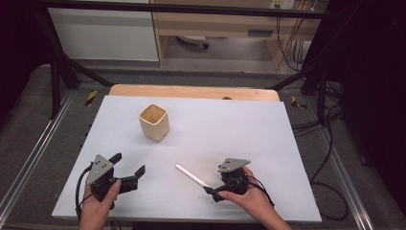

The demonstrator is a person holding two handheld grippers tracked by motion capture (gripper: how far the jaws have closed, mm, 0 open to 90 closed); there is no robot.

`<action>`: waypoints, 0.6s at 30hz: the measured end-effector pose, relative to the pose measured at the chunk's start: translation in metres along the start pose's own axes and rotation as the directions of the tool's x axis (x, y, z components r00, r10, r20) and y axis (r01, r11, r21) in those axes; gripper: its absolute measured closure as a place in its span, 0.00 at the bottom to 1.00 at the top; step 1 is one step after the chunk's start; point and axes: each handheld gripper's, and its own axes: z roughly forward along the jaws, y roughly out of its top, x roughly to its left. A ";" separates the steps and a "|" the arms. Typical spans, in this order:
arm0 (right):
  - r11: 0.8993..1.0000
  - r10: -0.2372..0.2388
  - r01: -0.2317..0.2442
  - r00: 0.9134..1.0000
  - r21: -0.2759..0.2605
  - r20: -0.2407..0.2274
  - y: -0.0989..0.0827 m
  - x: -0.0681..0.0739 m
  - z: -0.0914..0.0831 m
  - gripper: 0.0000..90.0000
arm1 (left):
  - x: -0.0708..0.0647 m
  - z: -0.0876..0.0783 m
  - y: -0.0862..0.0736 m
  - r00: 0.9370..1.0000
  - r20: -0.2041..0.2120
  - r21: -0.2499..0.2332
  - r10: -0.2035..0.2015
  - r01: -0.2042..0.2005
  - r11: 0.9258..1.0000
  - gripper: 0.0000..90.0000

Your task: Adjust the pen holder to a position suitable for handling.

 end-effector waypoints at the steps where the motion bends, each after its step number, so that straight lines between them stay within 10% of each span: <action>1: 1.000 -0.002 0.002 1.000 0.006 -0.003 0.000 0.002 0.002 0.12 | 0.000 0.000 0.000 1.000 0.000 0.000 0.000 0.000 1.000 0.05; 18: 0.999 -0.040 0.041 0.998 0.015 -0.047 0.003 0.014 0.024 0.53 | -0.001 0.001 0.000 1.000 0.001 0.005 -0.003 0.003 1.000 0.05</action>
